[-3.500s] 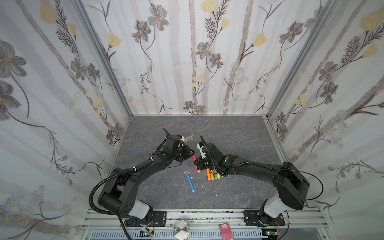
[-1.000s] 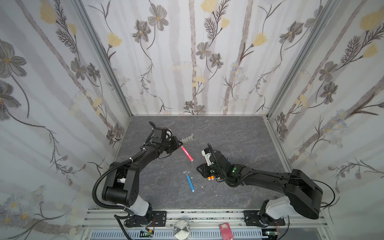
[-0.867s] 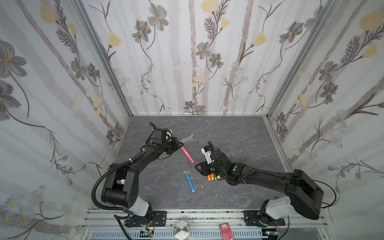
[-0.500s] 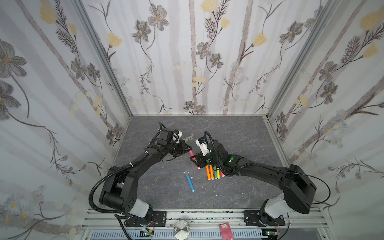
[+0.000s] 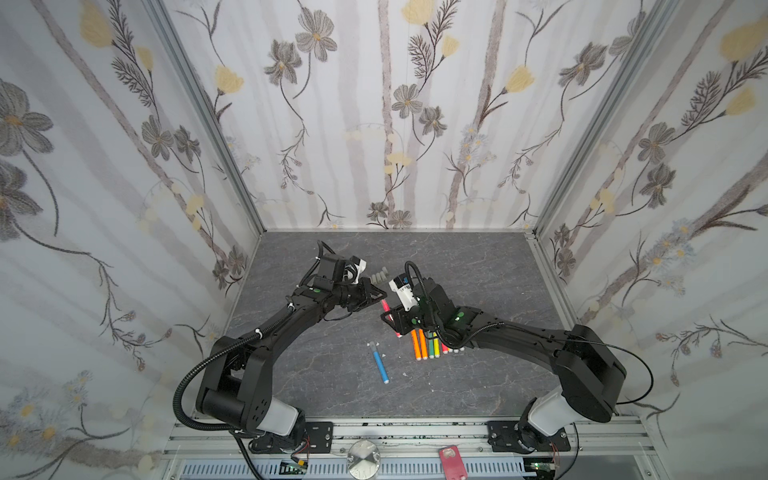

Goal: Open the pen caps
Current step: 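Pull the cap off with the left gripper away from the right gripper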

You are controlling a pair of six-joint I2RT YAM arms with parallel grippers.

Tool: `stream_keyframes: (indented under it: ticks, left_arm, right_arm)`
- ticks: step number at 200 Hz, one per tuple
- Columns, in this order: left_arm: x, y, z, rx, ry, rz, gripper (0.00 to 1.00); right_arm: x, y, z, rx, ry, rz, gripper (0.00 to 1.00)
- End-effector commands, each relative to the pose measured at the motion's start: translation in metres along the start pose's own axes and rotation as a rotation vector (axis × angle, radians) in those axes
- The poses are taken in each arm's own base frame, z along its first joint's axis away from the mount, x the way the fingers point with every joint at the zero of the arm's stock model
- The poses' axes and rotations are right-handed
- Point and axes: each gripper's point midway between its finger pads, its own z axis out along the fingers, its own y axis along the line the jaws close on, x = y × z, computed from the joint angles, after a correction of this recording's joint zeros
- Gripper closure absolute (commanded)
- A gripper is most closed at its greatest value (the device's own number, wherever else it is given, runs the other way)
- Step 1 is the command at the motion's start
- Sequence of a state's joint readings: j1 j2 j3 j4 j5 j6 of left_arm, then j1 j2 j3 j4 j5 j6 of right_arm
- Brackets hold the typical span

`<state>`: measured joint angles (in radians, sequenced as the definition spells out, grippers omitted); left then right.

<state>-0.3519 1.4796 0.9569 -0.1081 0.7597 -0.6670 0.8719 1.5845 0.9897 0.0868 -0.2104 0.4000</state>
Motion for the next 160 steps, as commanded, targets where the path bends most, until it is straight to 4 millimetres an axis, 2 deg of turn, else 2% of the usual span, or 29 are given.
stream_keyframes:
  ticks: [1, 9, 16, 28, 66, 99, 121, 126, 160]
  left_arm:
    - [-0.004, -0.004, 0.002, 0.022, -0.016, -0.002, 1.00]
    - [-0.003, -0.006, 0.003, 0.026, -0.014, -0.002, 1.00]
    - [-0.003, -0.006, 0.004, 0.028, -0.014, 0.000, 1.00]
    - [-0.003, -0.007, 0.004, 0.028, -0.013, 0.002, 1.00]
    - [-0.005, -0.005, 0.005, 0.016, -0.024, 0.006, 1.00]
    - [-0.016, 0.000, 0.002, -0.034, -0.087, 0.010, 1.00]
    - [-0.030, 0.007, 0.000, -0.088, -0.142, 0.019, 1.00]
    - [-0.033, 0.008, 0.000, -0.097, -0.151, 0.022, 1.00]
    - [-0.050, 0.019, 0.008, -0.149, -0.175, 0.035, 1.00]
  right_arm:
    - [-0.009, 0.006, 0.001, -0.028, -0.028, -0.005, 0.63]
    - [-0.009, 0.007, 0.001, -0.032, -0.030, -0.003, 0.65]
    - [-0.001, 0.001, 0.009, -0.022, -0.005, 0.005, 0.68]
    - [-0.002, 0.002, 0.011, -0.026, -0.008, 0.006, 0.73]
    - [-0.006, 0.003, 0.010, -0.030, -0.022, 0.015, 1.00]
    - [0.001, -0.001, 0.007, -0.008, -0.010, 0.043, 1.00]
    - [0.016, -0.006, 0.008, 0.007, 0.011, 0.081, 1.00]
    - [0.010, -0.001, -0.001, -0.007, -0.014, 0.081, 1.00]
    - [0.029, 0.008, -0.006, -0.009, 0.006, 0.092, 1.00]
